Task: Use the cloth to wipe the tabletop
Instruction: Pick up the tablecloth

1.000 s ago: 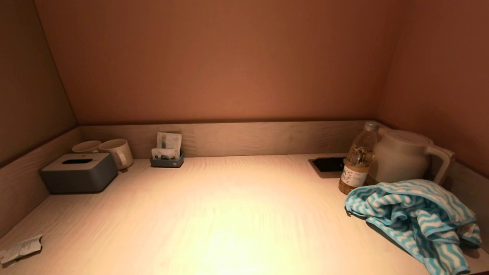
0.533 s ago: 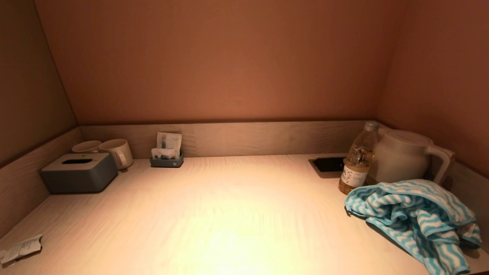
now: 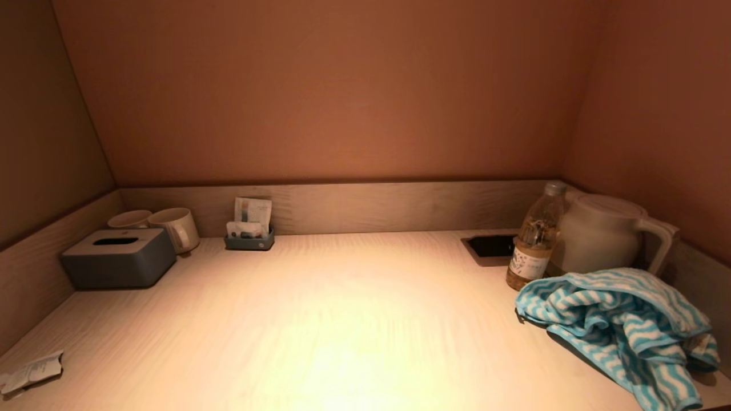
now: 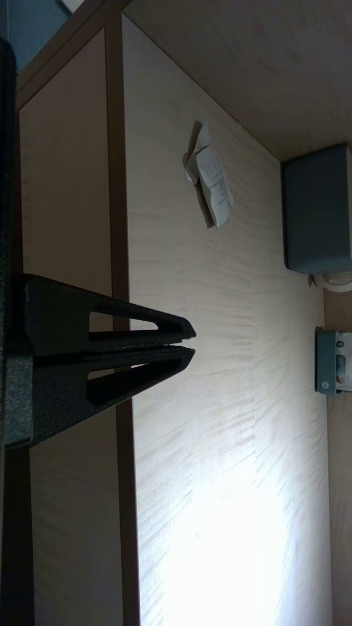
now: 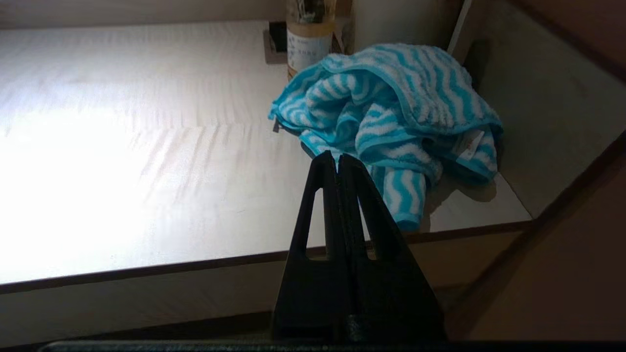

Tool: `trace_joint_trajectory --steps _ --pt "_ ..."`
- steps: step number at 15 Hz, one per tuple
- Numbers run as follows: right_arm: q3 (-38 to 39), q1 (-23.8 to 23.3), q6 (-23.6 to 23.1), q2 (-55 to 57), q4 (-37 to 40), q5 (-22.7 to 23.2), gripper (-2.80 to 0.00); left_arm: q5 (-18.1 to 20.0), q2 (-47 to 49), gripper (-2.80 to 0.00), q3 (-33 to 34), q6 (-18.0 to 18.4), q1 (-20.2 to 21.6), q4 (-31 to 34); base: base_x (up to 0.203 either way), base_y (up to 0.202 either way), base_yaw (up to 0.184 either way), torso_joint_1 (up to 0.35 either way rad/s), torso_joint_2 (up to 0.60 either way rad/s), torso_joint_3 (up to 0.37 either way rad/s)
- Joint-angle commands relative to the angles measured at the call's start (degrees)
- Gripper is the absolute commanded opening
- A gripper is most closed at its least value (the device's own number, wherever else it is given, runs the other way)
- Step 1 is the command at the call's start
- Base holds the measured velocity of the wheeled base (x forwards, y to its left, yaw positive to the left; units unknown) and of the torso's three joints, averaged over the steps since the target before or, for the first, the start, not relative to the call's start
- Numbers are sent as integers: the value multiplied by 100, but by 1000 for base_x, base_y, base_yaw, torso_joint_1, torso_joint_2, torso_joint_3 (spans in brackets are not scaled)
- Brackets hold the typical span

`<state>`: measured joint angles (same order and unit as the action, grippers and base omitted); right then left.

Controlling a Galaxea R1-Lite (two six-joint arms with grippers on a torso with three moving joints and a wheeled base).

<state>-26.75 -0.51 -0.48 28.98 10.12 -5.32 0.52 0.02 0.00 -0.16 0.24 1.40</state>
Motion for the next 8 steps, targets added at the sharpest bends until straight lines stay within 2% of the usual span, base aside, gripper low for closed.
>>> trace_joint_trajectory --steps 1,5,8 --pt "-424 -26 15 1656 -61 -265 -280 0 -2 -280 0 -2 2 0 0 0 0 0 0 0" --pt "-1672 -210 195 4066 -306 -595 -280 0 -2 -280 0 -2 2 0 0 0 0 0 0 0" --pt "-2472 -478 326 5261 -389 -811 -280 0 -2 -280 0 -2 2 0 0 0 0 0 0 0"
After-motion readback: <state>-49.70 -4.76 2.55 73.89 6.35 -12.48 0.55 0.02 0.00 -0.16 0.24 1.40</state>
